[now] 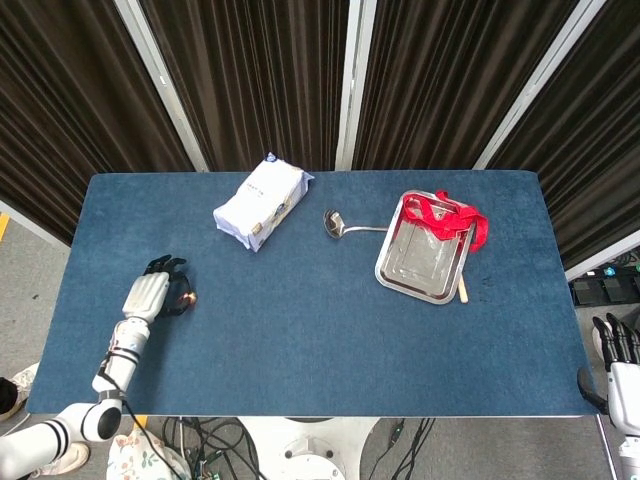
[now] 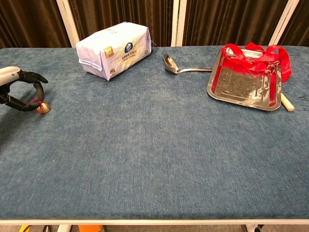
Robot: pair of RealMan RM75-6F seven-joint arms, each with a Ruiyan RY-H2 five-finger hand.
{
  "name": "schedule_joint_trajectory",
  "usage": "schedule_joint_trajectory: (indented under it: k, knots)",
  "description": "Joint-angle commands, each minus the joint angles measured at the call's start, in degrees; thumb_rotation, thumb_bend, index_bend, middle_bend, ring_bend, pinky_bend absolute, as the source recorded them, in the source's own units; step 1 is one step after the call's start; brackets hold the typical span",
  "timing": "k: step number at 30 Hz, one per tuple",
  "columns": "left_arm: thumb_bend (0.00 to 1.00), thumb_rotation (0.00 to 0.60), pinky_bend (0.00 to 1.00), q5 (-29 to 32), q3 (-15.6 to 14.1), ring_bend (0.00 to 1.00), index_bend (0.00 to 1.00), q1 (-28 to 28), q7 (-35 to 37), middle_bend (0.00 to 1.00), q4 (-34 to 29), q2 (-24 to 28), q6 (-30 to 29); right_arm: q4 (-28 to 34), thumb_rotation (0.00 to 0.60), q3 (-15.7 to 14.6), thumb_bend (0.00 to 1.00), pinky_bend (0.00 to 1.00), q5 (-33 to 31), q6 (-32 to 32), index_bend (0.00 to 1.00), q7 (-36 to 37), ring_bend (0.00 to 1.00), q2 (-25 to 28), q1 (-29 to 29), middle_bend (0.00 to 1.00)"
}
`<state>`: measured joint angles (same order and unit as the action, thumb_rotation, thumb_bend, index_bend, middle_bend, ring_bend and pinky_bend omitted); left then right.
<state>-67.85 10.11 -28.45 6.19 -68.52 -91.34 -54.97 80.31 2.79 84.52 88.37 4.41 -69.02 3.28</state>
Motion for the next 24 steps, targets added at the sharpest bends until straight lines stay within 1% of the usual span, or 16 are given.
schedule_joint_trajectory:
  k: [1,13,17,21,24]
  knots:
    - [0.38,0.600,0.00,0.05,-0.01,0.00,0.55,-0.02,0.04,0.15,0.13,-0.11,0.04,-0.02,0.600,0.02,0.37,0.00,-0.02,0.02,0.00,0.04,0.00,0.00,0.02,0.00]
    - [0.39,0.600,0.00,0.32,0.18,0.00,0.62,-0.04,0.30,0.18,-0.06,-0.15,0.01,-0.26,0.600,0.05,0.37,0.00,-0.22,-0.12,0.00,0.28,0.00,-0.05,0.07,0.00]
    - [0.40,0.600,0.00,-0.65,0.56,0.00,0.64,0.62,0.49,0.20,-3.09,1.47,-2.29,-0.36,0.600,0.11,0.37,0.00,-0.22,-0.20,0.00,0.43,0.00,-0.07,-0.01,0.00]
    - [0.41,0.600,0.00,-1.37,1.28,0.00,0.65,1.63,1.83,0.20,-8.03,4.31,-4.49,-0.30,0.600,0.10,0.37,0.00,-0.02,-0.21,0.00,0.45,0.00,-0.10,-0.11,0.00]
    - [0.41,0.600,0.00,-1.59,2.18,0.00,0.65,2.59,0.37,0.21,-11.25,6.80,-7.63,-0.15,0.600,0.12,0.37,0.00,0.14,0.00,0.00,0.30,0.00,-0.11,-0.13,0.00]
